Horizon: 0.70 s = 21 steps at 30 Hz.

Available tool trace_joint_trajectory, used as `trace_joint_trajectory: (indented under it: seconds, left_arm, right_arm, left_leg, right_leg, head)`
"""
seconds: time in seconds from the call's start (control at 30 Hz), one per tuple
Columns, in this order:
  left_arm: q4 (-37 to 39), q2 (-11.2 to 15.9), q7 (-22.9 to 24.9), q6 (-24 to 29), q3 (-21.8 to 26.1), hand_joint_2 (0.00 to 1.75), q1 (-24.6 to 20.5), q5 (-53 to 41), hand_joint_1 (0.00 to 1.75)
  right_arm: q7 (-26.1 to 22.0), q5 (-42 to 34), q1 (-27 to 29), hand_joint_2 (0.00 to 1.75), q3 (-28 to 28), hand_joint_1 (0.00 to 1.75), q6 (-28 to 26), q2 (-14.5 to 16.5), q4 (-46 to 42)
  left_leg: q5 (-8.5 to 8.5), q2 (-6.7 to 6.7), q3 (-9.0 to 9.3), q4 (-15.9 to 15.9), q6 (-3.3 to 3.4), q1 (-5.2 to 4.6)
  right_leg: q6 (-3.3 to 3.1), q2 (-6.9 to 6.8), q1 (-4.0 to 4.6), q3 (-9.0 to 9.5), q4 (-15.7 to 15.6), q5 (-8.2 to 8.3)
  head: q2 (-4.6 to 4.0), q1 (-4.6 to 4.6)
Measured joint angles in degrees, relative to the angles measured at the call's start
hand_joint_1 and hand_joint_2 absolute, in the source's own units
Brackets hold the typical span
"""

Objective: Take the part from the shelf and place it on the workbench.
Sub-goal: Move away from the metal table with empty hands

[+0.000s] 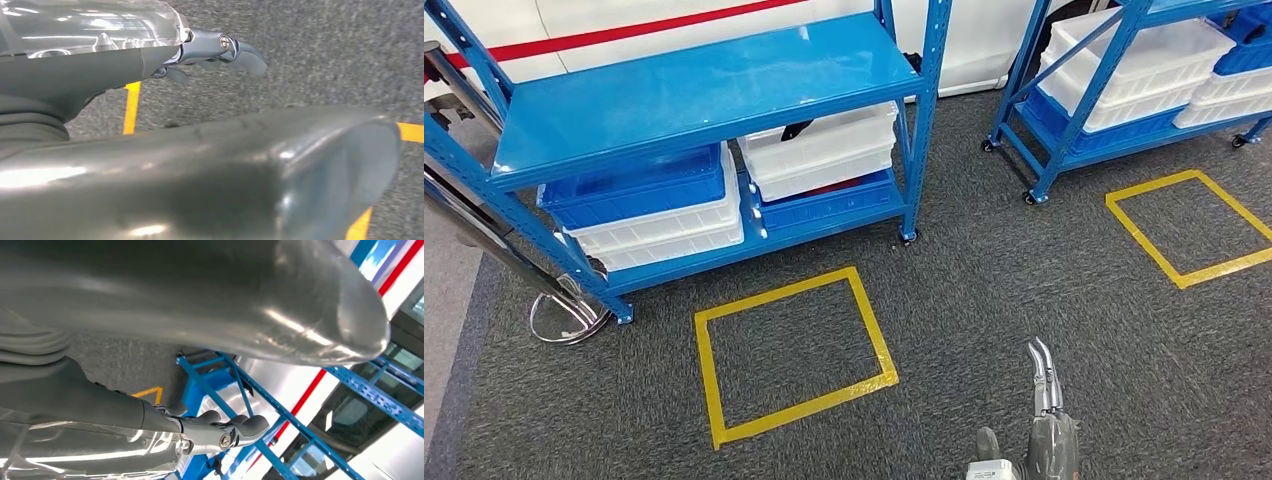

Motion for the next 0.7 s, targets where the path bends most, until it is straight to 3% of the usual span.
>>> trace_joint_trajectory:
  seconds: [0.1, 0.13, 0.17, 0.23, 0.3, 0.4, 0.43, 0.47, 0.5, 0.57, 0.6, 0.67, 0.7]
  left_arm:
    - [0.01, 0.24, -0.07, 0.79, 0.01, 0.00, 0.13, -0.72, 0.00]
    - [0.02, 0.30, -0.18, 1.25, -0.01, 0.00, 0.08, -1.06, 0.00]
    - [0.02, 0.30, -0.28, 1.75, -0.02, 0.00, -0.02, -1.37, 0.00]
    - [0.06, 0.04, -0.40, 2.44, -0.04, 0.00, -0.23, -1.78, 0.00]
    - [0.09, -0.15, -0.60, 2.65, -0.07, 0.00, -0.40, -1.91, 0.00]
    - [0.10, -0.22, -0.84, 2.72, -0.07, 0.00, -0.44, -1.96, 0.00]
    - [0.11, -0.24, -0.87, 2.73, -0.07, 0.00, -0.39, -1.96, 0.00]
    - [0.12, -0.27, -0.89, 2.73, -0.07, 0.00, -0.32, -1.95, 0.00]
    - [0.13, -0.31, -0.90, 2.73, -0.07, 0.00, -0.28, -1.96, 0.00]
    - [0.14, -0.38, -0.91, 2.73, -0.07, 0.00, -0.29, -1.97, 0.00]
    - [0.14, -0.40, -0.92, 2.70, -0.08, 0.00, -0.37, -2.02, 0.00]
    - [0.14, -0.41, -0.97, 2.56, -0.09, 0.00, -0.37, -2.14, 0.00]
    - [0.14, -0.40, -1.00, 2.42, -0.09, 0.00, -0.27, -2.30, 0.00]
  right_arm:
    - [0.34, 0.70, 0.58, 0.00, -0.66, 0.00, -0.25, -0.01, -0.67]
    - [0.54, 1.28, 0.82, 0.00, -0.84, 0.00, -0.33, 0.00, -0.92]
    - [0.77, 1.84, 0.97, 0.00, -0.95, 0.00, -0.35, 0.00, -1.20]
    - [1.21, 2.72, 1.12, 0.00, -1.05, 0.00, -0.38, 0.01, -1.89]
    - [1.56, 3.13, 1.14, 0.00, -1.06, 0.00, -0.49, 0.00, -2.38]
    - [1.69, 3.36, 1.27, 0.00, -1.09, 0.00, -0.47, -0.02, -2.51]
    - [1.68, 3.43, 1.29, 0.00, -1.10, 0.00, -0.40, -0.02, -2.51]
    - [1.67, 3.51, 1.29, 0.00, -1.12, 0.00, -0.34, -0.02, -2.51]
    - [1.66, 3.57, 1.29, 0.00, -1.13, 0.00, -0.30, -0.02, -2.51]
    - [1.65, 3.70, 1.30, 0.00, -1.14, 0.00, -0.26, -0.02, -2.50]
    - [1.65, 3.73, 1.34, 0.00, -1.15, 0.00, -0.23, -0.02, -2.50]
    - [1.65, 3.59, 1.41, 0.00, -1.23, 0.00, 0.11, -0.02, -2.49]
    - [1.75, 3.33, 1.41, 0.00, -1.29, 0.00, 0.43, -0.02, -2.47]
  left_leg:
    - [11.26, 2.18, -0.64, -7.95, 2.40, -1.45]
    - [13.90, 2.64, -0.79, -9.01, 2.80, -1.85]
    - [14.77, 2.44, -0.92, -9.25, 2.86, -2.05]
    - [15.03, 1.41, -0.26, -9.70, 2.84, -1.68]
    - [15.06, 0.47, 0.43, -10.74, 3.17, -1.21]
    - [14.63, -0.90, 0.92, -11.19, 3.52, -1.05]
    - [14.40, -1.47, 1.08, -11.18, 3.45, -0.99]
    - [14.13, -2.12, 1.37, -11.16, 3.30, -0.89]
    - [13.85, -2.80, 1.77, -11.14, 3.09, -0.74]
    - [13.22, -4.18, 2.55, -10.95, 2.51, -0.51]
    - [12.99, -4.84, 2.70, -10.82, 2.14, -0.44]
    - [12.85, -5.91, 2.55, -10.79, 1.36, -0.33]
    - [12.91, -6.36, 2.45, -10.94, 0.98, -0.24]
  right_leg:
    - [0.17, -0.83, 0.62, 2.75, 0.27, -2.42]
    - [0.41, -1.07, 0.78, 3.29, 0.32, -3.18]
    - [0.68, -1.35, 0.91, 3.80, 0.40, -3.82]
    - [1.32, -1.80, 0.99, 4.52, 0.22, -4.81]
    - [2.03, -1.35, 0.85, 3.59, 2.68, -6.64]
    - [2.83, -0.55, 0.08, -2.71, 12.66, -10.68]
    - [3.07, -0.53, -0.19, -4.53, 14.70, -10.53]
    - [3.30, -0.50, -0.46, -5.53, 14.96, -9.22]
    - [3.51, -0.34, -0.70, -5.37, 12.99, -6.79]
    - [3.80, 1.49, -1.16, -3.29, 5.97, -1.70]
    - [3.75, 2.61, -1.32, -2.37, 3.25, -0.34]
    - [3.28, 3.78, -1.19, -1.74, 1.29, -0.04]
    - [2.85, 3.42, -1.18, -1.67, 1.01, -0.01]
  head:
    - [0.00, 0.05]
    - [0.00, 0.09]
    - [0.00, 0.11]
    - [0.01, 0.10]
    - [0.02, 0.15]
    - [0.01, 0.22]
    - [0.01, 0.21]
    - [0.02, 0.21]
    - [0.01, 0.21]
    - [0.01, 0.24]
    - [0.01, 0.23]
    - [0.01, 0.25]
    - [0.01, 0.25]
